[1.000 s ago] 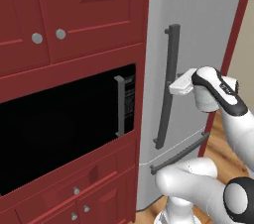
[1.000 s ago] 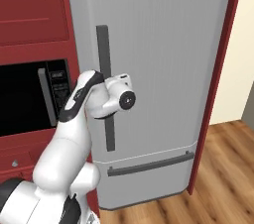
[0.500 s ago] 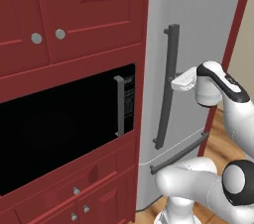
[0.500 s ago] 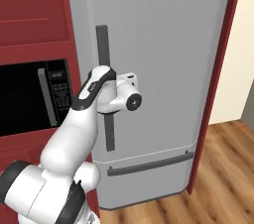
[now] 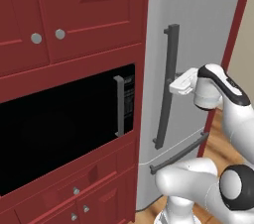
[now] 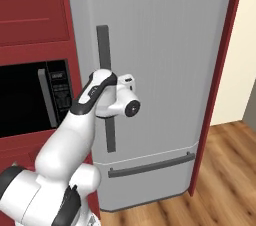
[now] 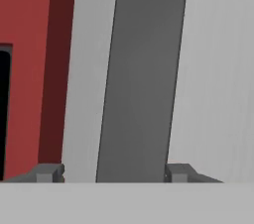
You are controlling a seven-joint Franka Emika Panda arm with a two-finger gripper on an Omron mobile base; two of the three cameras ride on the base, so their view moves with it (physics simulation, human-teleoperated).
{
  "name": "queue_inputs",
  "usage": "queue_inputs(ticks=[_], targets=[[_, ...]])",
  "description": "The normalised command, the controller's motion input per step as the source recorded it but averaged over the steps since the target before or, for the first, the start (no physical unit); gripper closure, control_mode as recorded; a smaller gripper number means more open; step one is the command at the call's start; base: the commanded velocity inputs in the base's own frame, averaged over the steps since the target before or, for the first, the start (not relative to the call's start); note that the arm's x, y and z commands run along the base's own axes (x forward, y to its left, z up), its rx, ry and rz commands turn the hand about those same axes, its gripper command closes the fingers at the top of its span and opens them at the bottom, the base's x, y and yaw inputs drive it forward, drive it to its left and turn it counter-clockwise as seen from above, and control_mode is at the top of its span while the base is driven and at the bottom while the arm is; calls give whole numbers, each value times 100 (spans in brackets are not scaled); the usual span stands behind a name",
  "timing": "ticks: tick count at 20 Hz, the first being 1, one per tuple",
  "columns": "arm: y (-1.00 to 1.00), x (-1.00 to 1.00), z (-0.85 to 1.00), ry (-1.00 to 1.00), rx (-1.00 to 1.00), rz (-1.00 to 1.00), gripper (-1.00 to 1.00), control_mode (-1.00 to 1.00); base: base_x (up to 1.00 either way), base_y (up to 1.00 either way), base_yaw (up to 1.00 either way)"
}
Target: Open the fridge, grab two sodas, and place both sodas inside the bowl with ice on the dining counter.
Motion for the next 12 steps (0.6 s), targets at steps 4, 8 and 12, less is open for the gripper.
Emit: queue_inputs(ticks=[4,8,12], targets=[[27,1,0,0,0,-6,-100,-100,0,0,0],[31,10,0,0,0,-11,-100,-100,0,0,0],[33,13,0,0,0,-11,-100,-100,0,0,0]])
